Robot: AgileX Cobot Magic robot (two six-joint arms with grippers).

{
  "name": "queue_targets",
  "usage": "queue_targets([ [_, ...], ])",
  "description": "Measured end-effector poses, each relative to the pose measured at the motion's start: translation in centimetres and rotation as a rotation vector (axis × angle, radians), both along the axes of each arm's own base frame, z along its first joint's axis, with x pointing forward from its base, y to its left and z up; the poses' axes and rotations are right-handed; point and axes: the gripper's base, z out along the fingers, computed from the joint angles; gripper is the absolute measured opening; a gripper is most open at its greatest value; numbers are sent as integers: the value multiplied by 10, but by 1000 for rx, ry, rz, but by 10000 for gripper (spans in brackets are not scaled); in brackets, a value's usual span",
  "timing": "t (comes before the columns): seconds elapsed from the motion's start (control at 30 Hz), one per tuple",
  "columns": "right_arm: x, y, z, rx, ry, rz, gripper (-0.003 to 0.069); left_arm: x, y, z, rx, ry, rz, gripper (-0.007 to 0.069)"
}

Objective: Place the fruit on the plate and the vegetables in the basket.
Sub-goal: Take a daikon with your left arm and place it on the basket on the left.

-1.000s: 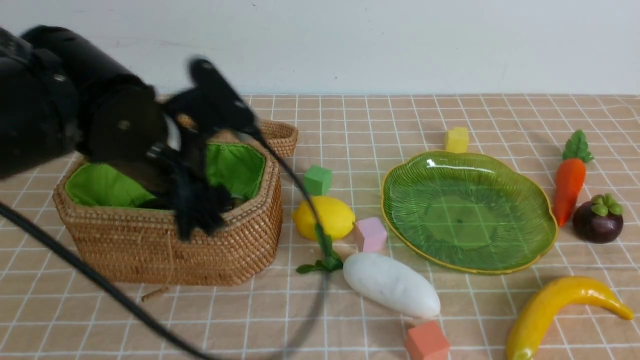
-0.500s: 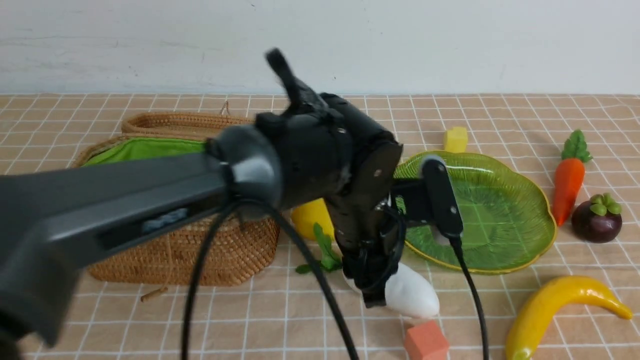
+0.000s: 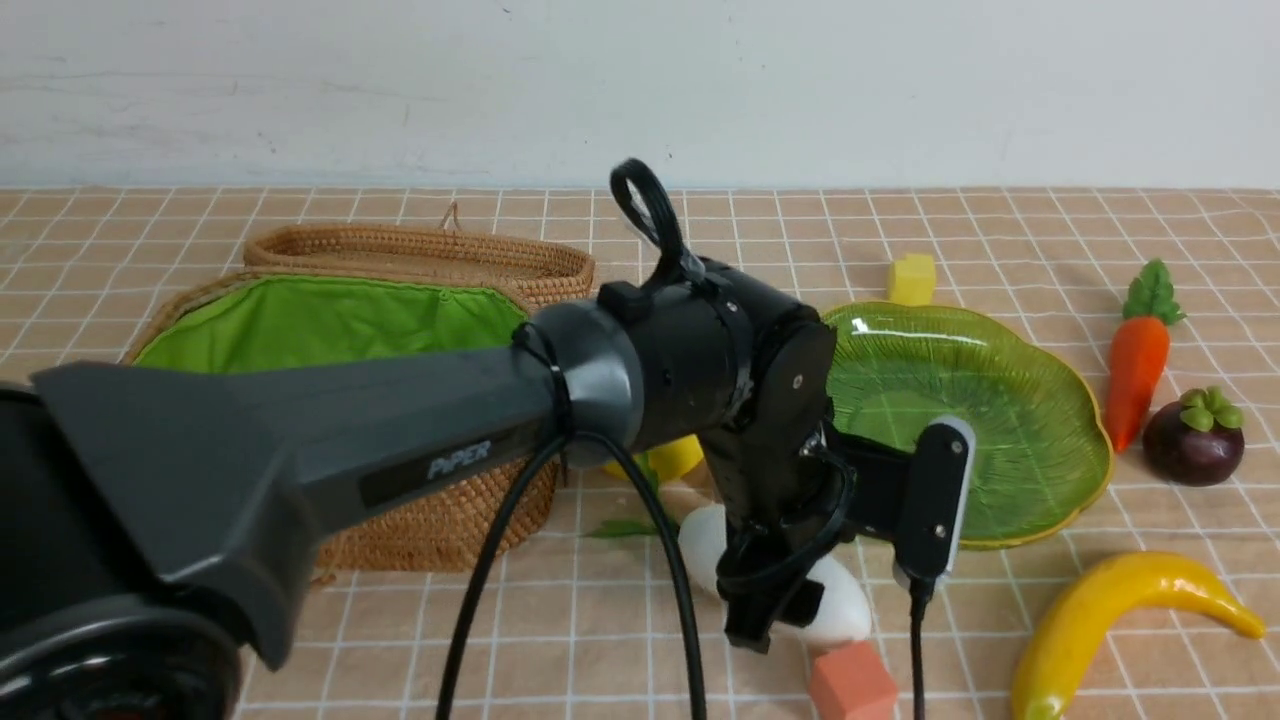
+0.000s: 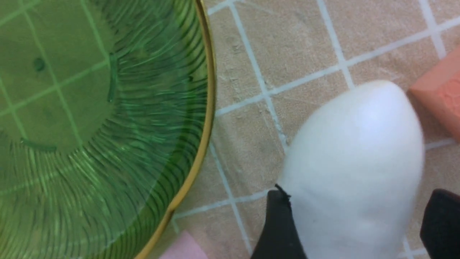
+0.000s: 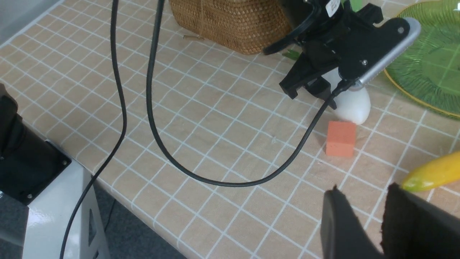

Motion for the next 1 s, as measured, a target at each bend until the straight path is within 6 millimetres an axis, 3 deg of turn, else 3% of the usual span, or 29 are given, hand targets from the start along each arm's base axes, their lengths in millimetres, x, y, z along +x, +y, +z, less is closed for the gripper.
queue_targets([
  [0.9,0,0,0,1,0,0,214,-2,4,1,43,49,56,447],
  [1.0,0,0,0,1,0,0,214,-2,4,1,35,49,59,503],
])
